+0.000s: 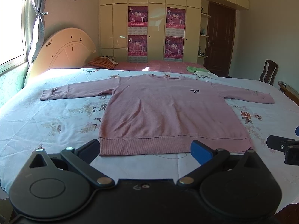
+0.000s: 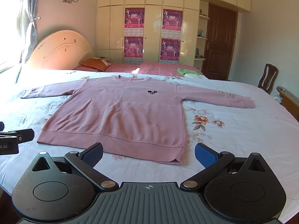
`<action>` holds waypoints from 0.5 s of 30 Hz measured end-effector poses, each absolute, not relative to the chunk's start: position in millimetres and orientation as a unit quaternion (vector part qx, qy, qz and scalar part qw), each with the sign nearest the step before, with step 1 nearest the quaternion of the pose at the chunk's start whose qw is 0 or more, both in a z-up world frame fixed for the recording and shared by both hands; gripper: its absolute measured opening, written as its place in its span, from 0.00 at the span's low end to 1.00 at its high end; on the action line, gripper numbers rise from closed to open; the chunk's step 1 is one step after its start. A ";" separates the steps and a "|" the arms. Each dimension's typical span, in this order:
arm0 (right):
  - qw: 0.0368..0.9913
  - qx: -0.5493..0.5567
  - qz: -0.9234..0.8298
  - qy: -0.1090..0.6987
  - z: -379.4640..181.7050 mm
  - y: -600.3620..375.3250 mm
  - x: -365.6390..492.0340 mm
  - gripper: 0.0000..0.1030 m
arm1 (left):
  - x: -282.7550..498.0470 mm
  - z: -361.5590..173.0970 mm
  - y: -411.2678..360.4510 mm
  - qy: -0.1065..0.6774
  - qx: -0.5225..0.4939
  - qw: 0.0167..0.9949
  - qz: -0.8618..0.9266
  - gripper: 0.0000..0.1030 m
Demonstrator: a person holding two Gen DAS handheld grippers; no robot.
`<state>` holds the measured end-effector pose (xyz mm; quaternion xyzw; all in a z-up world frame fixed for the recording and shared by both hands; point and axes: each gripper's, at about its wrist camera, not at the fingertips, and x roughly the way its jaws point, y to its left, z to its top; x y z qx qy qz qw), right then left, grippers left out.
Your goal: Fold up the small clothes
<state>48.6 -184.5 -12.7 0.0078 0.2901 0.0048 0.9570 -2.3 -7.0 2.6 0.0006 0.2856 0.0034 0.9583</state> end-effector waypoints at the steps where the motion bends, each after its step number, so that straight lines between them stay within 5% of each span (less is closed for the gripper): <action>1: 0.957 0.007 0.005 0.290 -12.5 -184.2 48.0 1.00 | -2.4 2.6 -6.9 0.286 0.000 0.958 0.003 1.00; 15: 0.958 0.008 0.006 0.288 -11.4 -183.2 45.6 1.00 | -2.9 2.3 -4.8 0.286 0.000 0.958 0.004 1.00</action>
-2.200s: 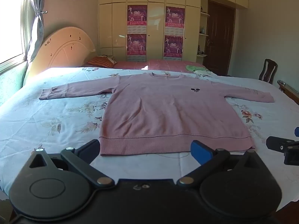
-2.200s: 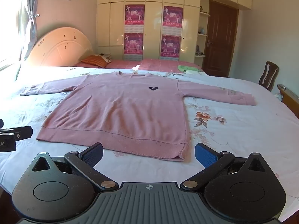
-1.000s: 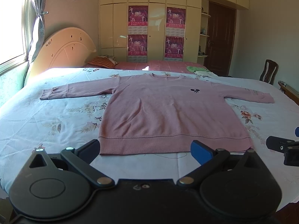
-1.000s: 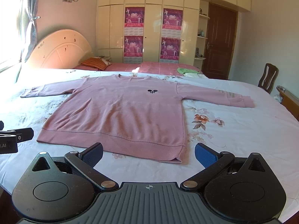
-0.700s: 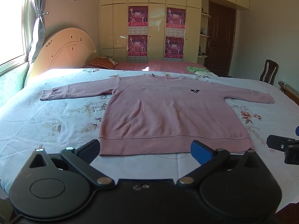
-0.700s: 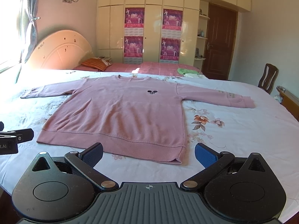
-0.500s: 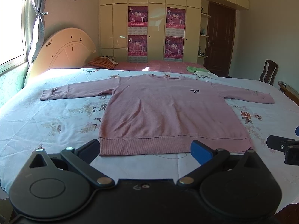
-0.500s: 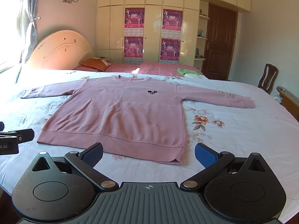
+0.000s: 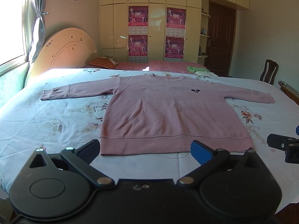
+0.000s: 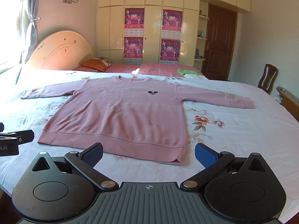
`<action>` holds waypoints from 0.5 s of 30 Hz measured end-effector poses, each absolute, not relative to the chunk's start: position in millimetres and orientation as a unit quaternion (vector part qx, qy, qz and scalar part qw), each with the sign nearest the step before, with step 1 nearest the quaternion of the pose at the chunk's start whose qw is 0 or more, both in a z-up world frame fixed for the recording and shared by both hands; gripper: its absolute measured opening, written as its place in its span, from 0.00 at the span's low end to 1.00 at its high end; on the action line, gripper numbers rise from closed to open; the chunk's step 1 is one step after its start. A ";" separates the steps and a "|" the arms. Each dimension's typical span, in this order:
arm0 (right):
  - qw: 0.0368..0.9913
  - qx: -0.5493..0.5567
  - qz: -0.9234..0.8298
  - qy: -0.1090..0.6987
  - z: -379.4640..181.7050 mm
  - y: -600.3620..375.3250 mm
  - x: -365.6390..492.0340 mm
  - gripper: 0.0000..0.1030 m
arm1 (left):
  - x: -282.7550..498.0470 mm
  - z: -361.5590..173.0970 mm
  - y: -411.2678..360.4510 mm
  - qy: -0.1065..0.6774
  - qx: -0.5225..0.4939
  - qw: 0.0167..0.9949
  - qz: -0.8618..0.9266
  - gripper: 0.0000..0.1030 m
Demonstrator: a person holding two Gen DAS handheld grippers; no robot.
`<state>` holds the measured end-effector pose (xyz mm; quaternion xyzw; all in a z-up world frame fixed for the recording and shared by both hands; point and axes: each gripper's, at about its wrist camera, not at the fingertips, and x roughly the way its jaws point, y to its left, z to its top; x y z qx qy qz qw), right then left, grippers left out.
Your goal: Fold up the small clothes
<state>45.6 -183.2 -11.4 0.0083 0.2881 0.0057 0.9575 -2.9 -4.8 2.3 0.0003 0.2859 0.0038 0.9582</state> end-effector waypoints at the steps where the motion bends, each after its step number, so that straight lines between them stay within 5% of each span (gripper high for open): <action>1: 0.957 0.008 0.006 0.289 -11.3 -183.1 45.7 1.00 | -3.0 2.3 -4.7 0.286 0.001 0.958 0.004 1.00; 15: 0.957 0.007 0.008 0.289 -11.5 -182.7 46.1 1.00 | -3.6 1.0 -2.9 0.285 0.001 0.958 0.004 1.00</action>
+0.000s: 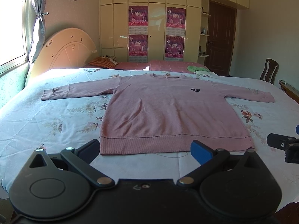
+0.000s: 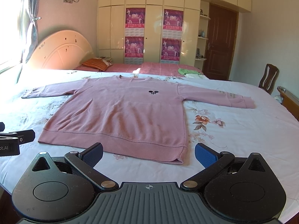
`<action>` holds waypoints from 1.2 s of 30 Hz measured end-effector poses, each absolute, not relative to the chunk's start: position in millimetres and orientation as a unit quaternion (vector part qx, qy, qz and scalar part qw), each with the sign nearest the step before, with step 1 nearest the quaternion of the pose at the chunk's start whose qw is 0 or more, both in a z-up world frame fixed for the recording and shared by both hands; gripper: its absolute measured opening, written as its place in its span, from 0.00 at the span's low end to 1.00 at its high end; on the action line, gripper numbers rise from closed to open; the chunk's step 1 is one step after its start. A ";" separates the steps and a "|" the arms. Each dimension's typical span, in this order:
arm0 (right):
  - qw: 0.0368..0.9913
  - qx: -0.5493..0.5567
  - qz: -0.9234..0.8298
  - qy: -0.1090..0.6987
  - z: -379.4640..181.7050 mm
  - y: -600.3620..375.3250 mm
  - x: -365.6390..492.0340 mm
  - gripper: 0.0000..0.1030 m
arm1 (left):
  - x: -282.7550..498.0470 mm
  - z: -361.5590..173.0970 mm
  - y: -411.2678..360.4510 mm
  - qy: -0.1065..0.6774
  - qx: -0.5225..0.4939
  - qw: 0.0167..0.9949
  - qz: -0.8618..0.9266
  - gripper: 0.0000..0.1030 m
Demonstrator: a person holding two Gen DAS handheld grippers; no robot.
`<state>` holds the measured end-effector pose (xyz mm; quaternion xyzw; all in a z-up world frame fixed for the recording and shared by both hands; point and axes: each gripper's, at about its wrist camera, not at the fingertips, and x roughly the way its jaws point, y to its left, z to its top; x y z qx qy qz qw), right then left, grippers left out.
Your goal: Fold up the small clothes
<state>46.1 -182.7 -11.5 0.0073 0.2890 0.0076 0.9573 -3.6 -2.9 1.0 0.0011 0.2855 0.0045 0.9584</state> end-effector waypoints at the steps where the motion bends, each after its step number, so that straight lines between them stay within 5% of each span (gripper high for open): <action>1: 0.957 0.008 0.008 0.289 -11.6 -182.7 46.2 1.00 | -4.0 0.9 -2.2 0.285 0.001 0.959 0.005 1.00; 36: 0.957 0.018 -0.079 0.279 -22.2 -236.0 83.5 1.00 | 52.0 -9.0 -0.2 0.303 -0.067 0.950 -0.043 1.00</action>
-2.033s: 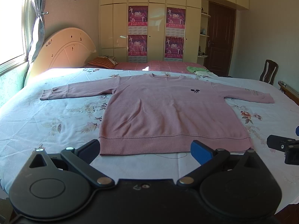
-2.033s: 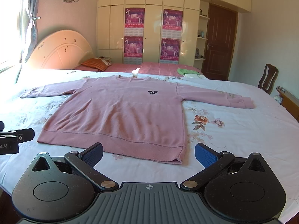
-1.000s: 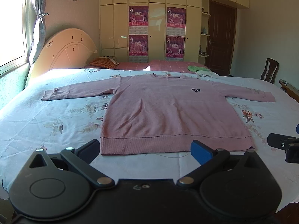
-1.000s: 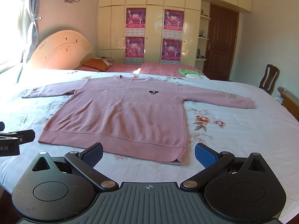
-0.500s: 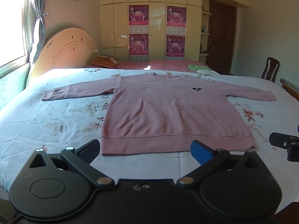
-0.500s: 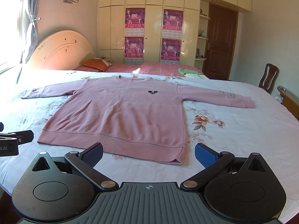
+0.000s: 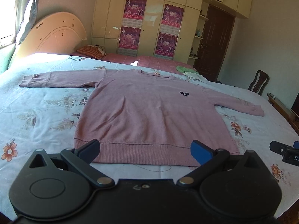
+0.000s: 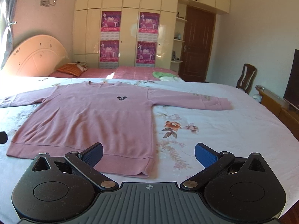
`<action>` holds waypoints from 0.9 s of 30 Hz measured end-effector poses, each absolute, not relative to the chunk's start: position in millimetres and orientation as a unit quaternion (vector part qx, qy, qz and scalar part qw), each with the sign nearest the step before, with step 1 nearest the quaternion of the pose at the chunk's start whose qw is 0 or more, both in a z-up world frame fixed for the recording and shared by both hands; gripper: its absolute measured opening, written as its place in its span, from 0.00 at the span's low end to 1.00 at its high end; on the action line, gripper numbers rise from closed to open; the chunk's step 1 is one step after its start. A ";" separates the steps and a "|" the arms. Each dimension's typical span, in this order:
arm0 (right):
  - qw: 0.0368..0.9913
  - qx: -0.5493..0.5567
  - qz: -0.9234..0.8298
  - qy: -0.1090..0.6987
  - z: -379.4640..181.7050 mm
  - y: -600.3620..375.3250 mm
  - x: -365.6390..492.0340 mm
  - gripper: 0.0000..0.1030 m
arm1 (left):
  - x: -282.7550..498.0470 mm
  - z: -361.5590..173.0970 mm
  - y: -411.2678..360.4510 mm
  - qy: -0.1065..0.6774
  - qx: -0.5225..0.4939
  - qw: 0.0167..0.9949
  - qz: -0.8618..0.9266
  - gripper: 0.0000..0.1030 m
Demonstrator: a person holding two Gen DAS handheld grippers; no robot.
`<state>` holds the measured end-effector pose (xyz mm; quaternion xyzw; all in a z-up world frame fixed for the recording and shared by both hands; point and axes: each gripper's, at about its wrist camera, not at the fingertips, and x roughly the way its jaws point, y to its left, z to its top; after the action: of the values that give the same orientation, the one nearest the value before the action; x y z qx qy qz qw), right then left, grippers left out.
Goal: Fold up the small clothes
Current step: 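Move the right tool to the sweatshirt sleeve cuff and grasp it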
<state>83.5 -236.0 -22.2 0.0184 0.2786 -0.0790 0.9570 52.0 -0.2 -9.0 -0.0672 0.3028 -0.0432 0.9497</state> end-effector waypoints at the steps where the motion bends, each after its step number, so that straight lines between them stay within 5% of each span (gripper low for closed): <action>1: 0.956 0.031 -0.081 0.281 -24.1 -243.1 88.4 1.00 | 57.1 -9.5 -1.6 0.303 -0.068 0.949 -0.046 1.00; 11: 0.949 0.046 -0.093 0.298 -36.7 -285.8 138.5 1.00 | 116.6 -27.2 -26.3 0.318 -0.025 0.947 -0.038 0.97; 14: 0.947 0.056 -0.092 0.302 -45.3 -298.2 157.5 1.00 | 128.3 -33.0 -25.7 0.292 -0.038 0.956 -0.021 0.84; 19: 0.946 0.044 -0.127 0.295 -51.5 -322.1 185.6 0.99 | 160.1 -32.0 -30.7 0.259 -0.060 0.964 0.013 0.94; 24: 0.943 0.058 -0.136 0.299 -59.4 -356.2 213.1 0.99 | 203.2 -34.8 -49.0 0.296 -0.052 0.954 -0.004 0.87; 27: 0.937 0.074 -0.149 0.307 -65.0 -377.5 228.9 0.70 | 219.6 -37.1 -63.8 0.307 -0.027 0.951 -0.009 0.85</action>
<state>228.9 -377.5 -65.0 0.0743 0.3070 -0.1488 0.9371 219.6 -63.8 -37.1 -0.0270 0.3073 -0.0094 0.9512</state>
